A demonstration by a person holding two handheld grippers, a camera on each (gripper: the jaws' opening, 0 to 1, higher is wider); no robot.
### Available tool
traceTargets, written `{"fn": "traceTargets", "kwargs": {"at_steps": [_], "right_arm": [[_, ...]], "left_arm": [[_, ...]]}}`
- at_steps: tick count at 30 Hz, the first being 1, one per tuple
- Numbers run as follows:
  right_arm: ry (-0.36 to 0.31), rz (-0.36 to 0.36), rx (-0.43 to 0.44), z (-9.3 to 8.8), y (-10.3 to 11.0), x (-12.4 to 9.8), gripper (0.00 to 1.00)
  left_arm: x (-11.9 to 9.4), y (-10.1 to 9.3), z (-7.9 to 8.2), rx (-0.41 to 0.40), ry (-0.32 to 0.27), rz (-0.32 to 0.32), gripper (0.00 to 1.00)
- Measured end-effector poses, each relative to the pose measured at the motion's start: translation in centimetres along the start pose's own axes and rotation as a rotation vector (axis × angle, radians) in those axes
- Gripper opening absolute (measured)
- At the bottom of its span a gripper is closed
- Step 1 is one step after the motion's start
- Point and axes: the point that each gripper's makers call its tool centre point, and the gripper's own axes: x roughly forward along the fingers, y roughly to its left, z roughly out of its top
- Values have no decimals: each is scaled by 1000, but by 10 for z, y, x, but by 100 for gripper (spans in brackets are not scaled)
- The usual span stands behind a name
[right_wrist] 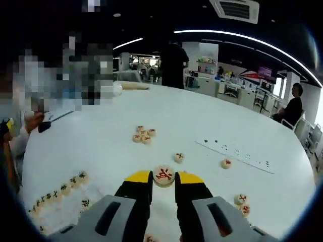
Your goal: Pick up the chess pieces one by one and place each piece onto its starting position on the chessboard, setting the pieces on their correct points until all the chess pieces are arranged in the starting layout
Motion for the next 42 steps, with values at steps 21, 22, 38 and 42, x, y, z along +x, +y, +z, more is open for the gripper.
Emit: {"fn": "traceTargets", "kwargs": {"at_steps": [21, 22, 38, 42], "right_arm": [[84, 202, -213, -112, 94, -106, 19], [90, 202, -219, -115, 94, -105, 19], [118, 212, -199, -131, 86, -94, 20], [106, 210, -191, -129, 83, -93, 43]], "left_arm": [[5, -1, -7, -3, 25, -16, 38], [4, -2, -7, -1, 26, -17, 38], [6, -7, -11, 45, 51, -20, 38], [5, -5, -9, 47, 47, -13, 38]]}}
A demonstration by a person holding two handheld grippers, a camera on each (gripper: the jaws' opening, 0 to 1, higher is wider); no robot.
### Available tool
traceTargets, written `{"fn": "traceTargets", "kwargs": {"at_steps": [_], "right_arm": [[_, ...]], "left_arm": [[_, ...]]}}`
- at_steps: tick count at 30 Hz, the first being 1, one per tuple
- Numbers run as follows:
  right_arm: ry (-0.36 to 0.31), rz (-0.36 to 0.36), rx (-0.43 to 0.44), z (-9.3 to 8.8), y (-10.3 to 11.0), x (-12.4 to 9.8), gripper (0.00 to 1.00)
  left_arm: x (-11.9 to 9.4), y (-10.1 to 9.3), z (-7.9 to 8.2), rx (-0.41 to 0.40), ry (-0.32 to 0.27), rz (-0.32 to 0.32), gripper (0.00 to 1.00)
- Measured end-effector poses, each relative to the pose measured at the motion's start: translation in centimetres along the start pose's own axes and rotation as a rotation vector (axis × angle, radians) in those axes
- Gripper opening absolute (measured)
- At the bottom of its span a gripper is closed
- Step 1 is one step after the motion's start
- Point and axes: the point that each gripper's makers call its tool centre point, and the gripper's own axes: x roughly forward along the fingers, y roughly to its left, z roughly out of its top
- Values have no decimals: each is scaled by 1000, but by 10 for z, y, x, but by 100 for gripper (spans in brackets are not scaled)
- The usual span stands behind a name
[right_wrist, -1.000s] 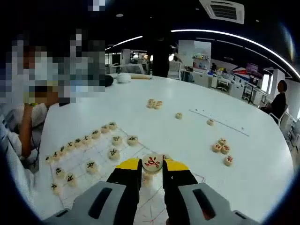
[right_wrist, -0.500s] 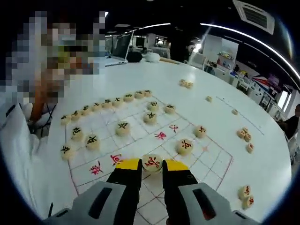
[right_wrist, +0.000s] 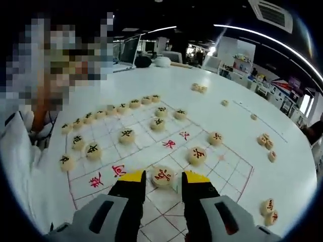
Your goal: Pick up the chess pieces one by one and place each piece onto its starting position on the chessboard, setting the pieces on their correct points until all the chess pieces are arranged in the starting layout
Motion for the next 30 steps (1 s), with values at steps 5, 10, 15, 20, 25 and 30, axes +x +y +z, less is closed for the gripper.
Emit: {"fn": "traceTargets", "kwargs": {"at_steps": [5, 10, 15, 20, 25, 30], "right_arm": [[-92, 5, 57, 13, 0, -7, 41], [-167, -12, 115, 24, -10, -24, 42], [-280, -79, 181, 43, -33, -48, 39], [-341, -181, 227, 56, -58, -63, 37], [-357, -256, 245, 63, -72, -66, 35], [-317, -267, 224, 67, -75, -49, 35]], "left_arm": [[-1, 2, 0, -1, -2, 5, 38], [0, 3, -1, -4, 1, 7, 38], [-1, 1, 1, -2, -5, 4, 38], [0, -1, 1, -1, -4, -2, 38], [-1, 0, 1, -2, -6, 1, 38], [-1, 2, 0, -9, -6, 3, 38]]}}
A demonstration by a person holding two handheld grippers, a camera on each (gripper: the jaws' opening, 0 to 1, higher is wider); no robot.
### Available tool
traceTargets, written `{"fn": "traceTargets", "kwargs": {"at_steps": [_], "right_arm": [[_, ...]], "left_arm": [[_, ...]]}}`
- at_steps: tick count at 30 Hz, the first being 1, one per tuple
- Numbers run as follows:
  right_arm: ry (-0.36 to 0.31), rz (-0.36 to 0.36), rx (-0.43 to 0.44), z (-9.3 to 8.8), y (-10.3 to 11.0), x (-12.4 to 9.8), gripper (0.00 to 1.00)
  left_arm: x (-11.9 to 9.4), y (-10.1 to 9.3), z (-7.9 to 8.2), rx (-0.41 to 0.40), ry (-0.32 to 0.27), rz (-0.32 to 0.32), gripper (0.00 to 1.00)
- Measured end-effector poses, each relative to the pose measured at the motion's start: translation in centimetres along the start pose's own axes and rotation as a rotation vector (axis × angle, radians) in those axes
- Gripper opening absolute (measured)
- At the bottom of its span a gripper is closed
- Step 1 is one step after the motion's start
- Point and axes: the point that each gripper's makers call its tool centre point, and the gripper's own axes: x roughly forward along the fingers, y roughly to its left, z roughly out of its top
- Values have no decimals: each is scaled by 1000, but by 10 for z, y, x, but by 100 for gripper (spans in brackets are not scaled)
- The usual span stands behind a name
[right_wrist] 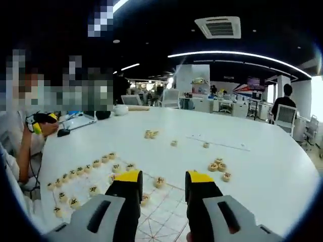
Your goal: Pick up the chess pieces one by one and place each piece onto its starting position on the chessboard, setting the pieces on their correct points until all the chess pieces are arranged in the starting layout
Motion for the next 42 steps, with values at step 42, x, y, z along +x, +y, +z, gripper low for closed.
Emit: {"fn": "traceTargets", "kwargs": {"at_steps": [42], "right_arm": [[218, -54, -77, 15, 5, 317, 35]], "left_arm": [[-20, 46, -14, -14, 38, 149, 38]]}}
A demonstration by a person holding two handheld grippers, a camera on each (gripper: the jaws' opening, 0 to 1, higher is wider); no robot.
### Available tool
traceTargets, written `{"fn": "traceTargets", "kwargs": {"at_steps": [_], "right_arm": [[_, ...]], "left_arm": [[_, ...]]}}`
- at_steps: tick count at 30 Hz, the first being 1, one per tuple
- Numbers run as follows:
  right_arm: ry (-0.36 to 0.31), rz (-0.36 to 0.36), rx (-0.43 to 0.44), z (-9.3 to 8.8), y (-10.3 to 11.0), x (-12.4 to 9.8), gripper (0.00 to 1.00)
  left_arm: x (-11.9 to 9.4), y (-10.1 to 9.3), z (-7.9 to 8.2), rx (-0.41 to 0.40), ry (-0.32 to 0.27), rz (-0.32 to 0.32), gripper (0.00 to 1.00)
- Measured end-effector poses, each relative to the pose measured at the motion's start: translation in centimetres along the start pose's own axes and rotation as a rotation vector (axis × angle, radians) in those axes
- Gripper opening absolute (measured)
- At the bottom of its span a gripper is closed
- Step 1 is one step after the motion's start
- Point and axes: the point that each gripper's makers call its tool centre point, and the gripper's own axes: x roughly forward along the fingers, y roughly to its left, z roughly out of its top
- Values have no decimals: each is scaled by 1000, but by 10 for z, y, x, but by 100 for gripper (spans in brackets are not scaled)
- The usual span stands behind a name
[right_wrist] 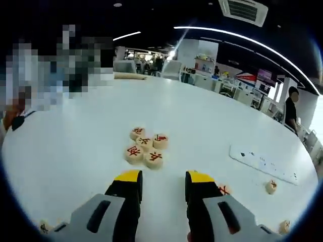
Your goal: Pick up the chess pieces one by one and place each piece onto its starting position on the chessboard, setting the pieces on their correct points until all the chess pieces are arranged in the starting layout
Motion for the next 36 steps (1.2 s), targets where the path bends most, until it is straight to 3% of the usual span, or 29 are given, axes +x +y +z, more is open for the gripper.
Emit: {"fn": "traceTargets", "kwargs": {"at_steps": [6, 9, 18, 27, 33, 36], "right_arm": [[-5, 8, -5, -2, 10, 2, 33], [-8, 21, 9, -2, 16, 3, 17], [-5, 58, -48, 1, 25, -17, 17], [-84, 139, -43, 4, 22, -98, 17], [-126, 203, -78, -13, 30, -169, 17], [-133, 229, -102, -21, 28, -193, 17]], "left_arm": [[1, -4, -1, 3, 1, -10, 38], [1, -4, -1, 3, -4, -13, 38], [0, -5, -1, 2, -8, -11, 38], [3, -8, 0, 10, -1, -20, 38], [8, -16, 1, 22, 4, -43, 38], [10, -21, 2, 31, 8, -58, 38]]}}
